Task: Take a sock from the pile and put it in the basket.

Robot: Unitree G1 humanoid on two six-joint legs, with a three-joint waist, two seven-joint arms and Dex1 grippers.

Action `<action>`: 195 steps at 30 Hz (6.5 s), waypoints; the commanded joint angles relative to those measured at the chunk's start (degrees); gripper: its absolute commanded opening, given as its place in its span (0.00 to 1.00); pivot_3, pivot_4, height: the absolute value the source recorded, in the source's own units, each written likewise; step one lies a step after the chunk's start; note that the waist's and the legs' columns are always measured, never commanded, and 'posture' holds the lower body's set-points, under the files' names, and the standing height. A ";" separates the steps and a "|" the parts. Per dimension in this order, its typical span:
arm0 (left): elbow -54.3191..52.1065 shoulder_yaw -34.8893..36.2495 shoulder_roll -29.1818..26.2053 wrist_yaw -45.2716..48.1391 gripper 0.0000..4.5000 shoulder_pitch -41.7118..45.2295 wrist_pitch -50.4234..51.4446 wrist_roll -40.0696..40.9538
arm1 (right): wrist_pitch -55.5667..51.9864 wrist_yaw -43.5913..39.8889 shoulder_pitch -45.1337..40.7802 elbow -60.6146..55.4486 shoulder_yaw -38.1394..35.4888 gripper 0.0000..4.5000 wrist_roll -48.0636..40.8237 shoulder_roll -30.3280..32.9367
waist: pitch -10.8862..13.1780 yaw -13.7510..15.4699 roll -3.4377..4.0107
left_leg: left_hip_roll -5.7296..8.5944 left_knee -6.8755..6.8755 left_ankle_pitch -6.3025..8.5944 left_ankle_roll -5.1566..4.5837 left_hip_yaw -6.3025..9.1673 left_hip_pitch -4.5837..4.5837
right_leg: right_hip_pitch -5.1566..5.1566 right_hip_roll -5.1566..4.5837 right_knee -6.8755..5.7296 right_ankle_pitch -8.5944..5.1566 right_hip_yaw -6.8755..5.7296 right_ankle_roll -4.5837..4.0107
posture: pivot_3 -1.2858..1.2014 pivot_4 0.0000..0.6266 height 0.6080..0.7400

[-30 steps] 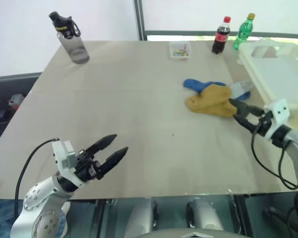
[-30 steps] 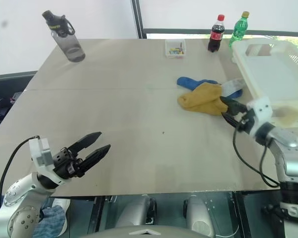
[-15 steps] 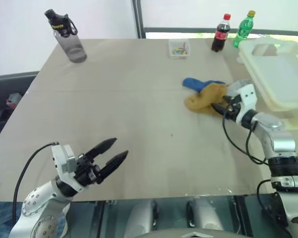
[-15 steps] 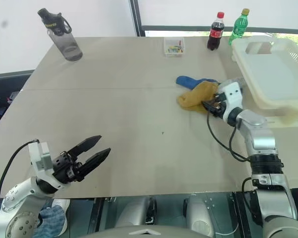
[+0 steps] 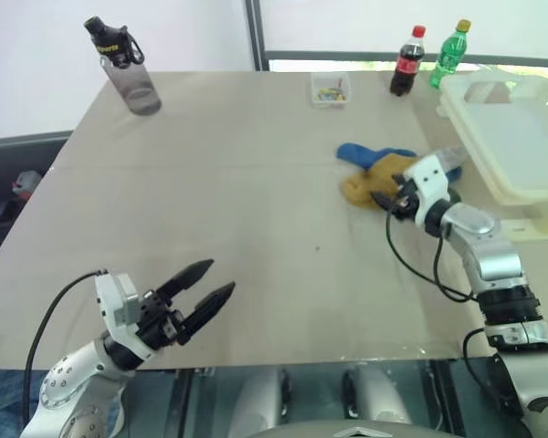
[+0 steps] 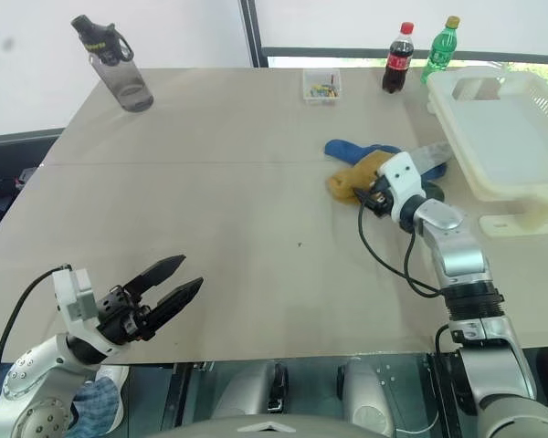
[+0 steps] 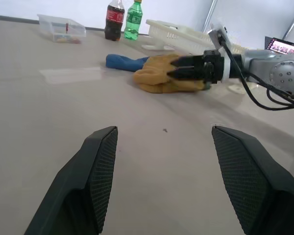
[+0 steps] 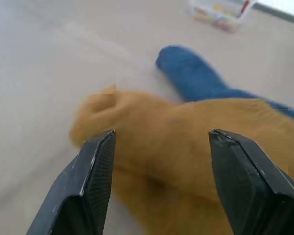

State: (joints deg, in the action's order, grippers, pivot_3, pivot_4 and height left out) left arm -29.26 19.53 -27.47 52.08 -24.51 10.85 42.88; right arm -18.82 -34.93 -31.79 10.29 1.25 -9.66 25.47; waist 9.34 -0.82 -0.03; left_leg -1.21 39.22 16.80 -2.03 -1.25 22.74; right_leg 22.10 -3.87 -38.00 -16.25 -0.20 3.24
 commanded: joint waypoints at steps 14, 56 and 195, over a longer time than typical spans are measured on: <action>-2.85 -0.33 0.58 -0.74 0.73 -0.77 -1.66 -0.29 | -0.89 -1.39 -1.00 -1.43 4.16 0.52 1.34 -4.85 | 0.00 0.02 0.00 | 0.01 0.00 0.02 -0.04 0.01 0.00 | 0.00 -0.03 -0.02 0.00 -0.01 0.00 | 0.52 0.24 1.00; 0.22 -1.77 -0.72 -0.14 0.73 3.98 -0.94 -0.18 | -3.34 0.38 2.53 -6.23 4.01 0.01 3.42 -4.40 | 0.00 0.00 0.00 | 0.01 0.00 0.00 -0.01 0.00 0.00 | 0.01 -0.01 -0.02 0.00 0.00 0.00 | 0.52 0.24 1.00; 3.87 -5.43 -1.75 2.23 0.73 9.09 -1.53 -1.51 | -11.49 -5.80 -4.33 -14.14 22.86 0.01 6.32 -8.71 | -0.36 0.02 -0.46 | 0.13 -0.04 0.03 -0.05 0.33 0.01 | -0.05 -0.18 0.04 -0.02 -0.26 -0.03 | 0.52 0.24 1.00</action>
State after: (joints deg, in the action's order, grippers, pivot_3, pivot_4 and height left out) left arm -24.13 13.43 -29.01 53.89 -15.58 10.12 41.06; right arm -31.63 -40.47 -34.17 -3.74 22.90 -4.17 18.05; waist 8.98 -0.80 -0.49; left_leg -1.07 39.18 16.81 -2.05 -0.92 22.75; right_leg 22.05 -4.05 -37.96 -16.27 -0.47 3.21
